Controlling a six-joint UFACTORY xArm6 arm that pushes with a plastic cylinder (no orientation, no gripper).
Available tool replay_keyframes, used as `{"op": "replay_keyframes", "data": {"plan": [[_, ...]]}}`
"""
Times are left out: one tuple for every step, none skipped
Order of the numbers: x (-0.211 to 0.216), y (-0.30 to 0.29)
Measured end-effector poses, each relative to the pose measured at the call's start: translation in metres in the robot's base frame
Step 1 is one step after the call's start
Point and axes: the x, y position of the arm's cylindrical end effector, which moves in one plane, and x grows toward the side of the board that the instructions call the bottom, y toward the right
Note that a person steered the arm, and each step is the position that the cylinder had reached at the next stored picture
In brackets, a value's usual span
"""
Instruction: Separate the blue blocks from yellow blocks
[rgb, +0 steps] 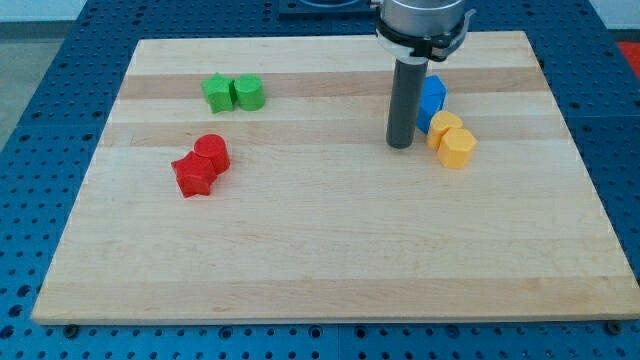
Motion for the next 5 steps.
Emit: {"op": "replay_keyframes", "data": {"plan": [[0.0,0.024],[-0.007,0.033],[-0.024,0.041],[-0.026,0.043],[-0.044,0.043]]}}
